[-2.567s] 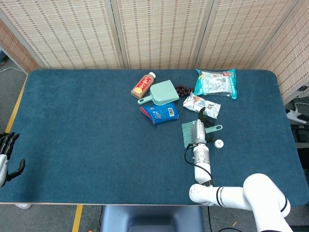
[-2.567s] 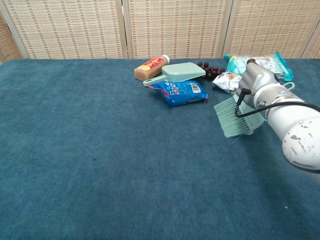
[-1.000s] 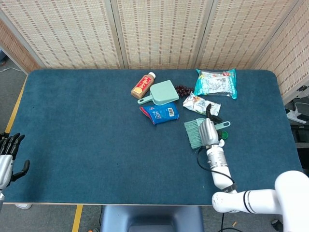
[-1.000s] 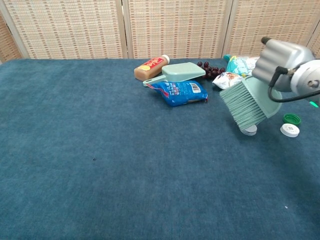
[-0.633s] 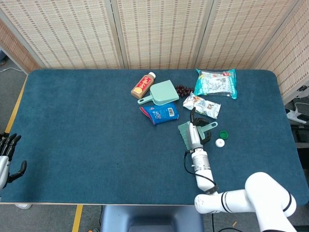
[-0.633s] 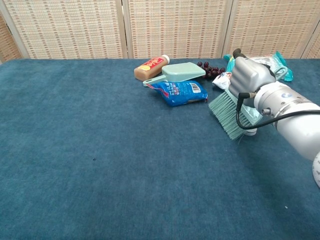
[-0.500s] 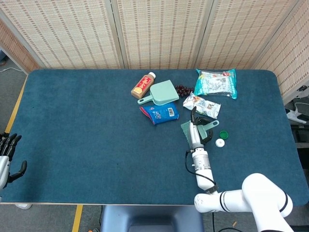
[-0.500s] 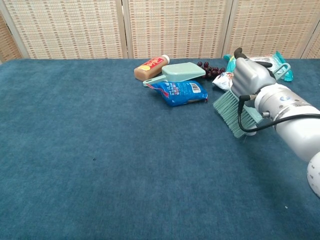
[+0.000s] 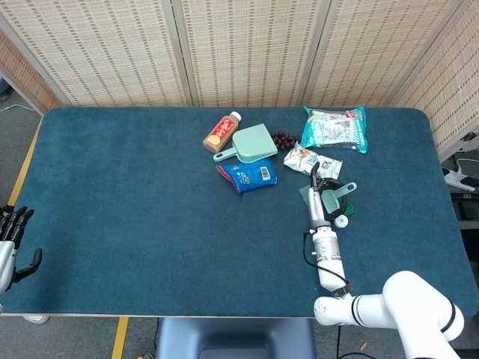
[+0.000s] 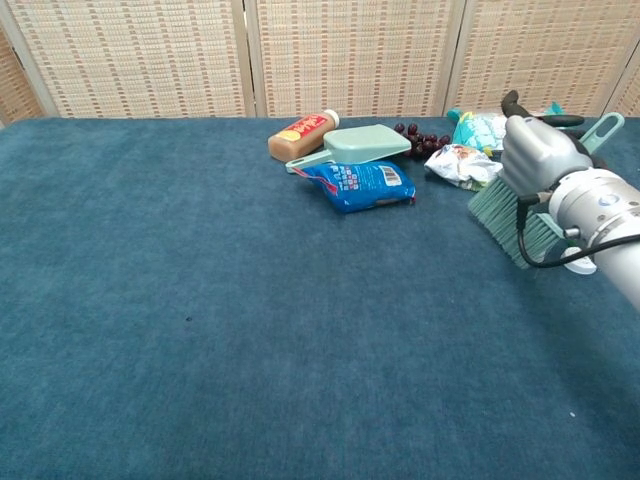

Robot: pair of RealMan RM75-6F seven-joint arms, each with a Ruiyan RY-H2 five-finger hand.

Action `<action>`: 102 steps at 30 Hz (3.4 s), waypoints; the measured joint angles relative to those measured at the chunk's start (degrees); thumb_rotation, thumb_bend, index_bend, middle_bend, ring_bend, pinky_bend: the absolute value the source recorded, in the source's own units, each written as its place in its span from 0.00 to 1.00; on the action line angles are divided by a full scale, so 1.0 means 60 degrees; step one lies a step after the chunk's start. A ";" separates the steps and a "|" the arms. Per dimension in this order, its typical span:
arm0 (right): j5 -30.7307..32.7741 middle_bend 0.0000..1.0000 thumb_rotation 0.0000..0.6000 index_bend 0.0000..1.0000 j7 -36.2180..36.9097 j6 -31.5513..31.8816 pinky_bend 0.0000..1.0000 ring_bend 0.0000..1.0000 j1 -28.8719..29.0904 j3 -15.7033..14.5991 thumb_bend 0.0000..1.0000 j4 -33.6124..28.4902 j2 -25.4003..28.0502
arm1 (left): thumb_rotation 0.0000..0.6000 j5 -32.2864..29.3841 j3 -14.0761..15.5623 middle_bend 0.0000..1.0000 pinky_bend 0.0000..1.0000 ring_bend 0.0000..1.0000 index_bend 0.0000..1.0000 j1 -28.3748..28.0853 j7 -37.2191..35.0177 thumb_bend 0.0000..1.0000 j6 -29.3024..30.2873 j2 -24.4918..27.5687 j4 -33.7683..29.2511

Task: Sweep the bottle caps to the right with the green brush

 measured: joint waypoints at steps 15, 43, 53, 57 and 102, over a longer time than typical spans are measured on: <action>-0.0012 0.82 1.00 0.95 0.0386 -0.0307 0.07 0.48 -0.0852 -0.0388 0.40 0.0293 0.0774 | 1.00 0.0024 0.0066 0.00 0.01 0.00 0.00 -0.0025 0.0203 0.45 -0.0052 -0.0091 0.0042; -0.1328 0.82 1.00 0.96 0.3956 -0.0821 0.07 0.48 -0.1503 0.0461 0.41 -0.2057 0.3060 | 1.00 0.0218 0.0174 0.00 0.01 0.00 0.00 -0.0047 0.0738 0.45 0.0010 -0.0242 -0.0174; -0.0799 0.82 1.00 0.96 0.2443 -0.1254 0.07 0.48 -0.1008 0.0597 0.41 0.0416 0.0815 | 1.00 0.0024 0.0072 0.00 0.01 0.00 0.00 -0.0003 0.0314 0.45 0.0007 -0.0125 -0.0008; -0.0642 0.82 1.00 0.96 0.1940 -0.1359 0.07 0.48 -0.0991 0.0540 0.41 0.1341 0.0252 | 1.00 0.0055 0.0081 0.00 0.01 0.00 0.00 0.0003 0.0263 0.45 0.0010 -0.0103 -0.0002; -0.4587 0.82 1.00 0.97 1.0381 -0.1677 0.06 0.48 -0.4217 -0.0199 0.41 -0.2517 0.3112 | 1.00 0.0343 0.0182 0.00 0.01 0.00 0.00 0.0030 0.0526 0.45 0.0185 -0.0158 -0.0187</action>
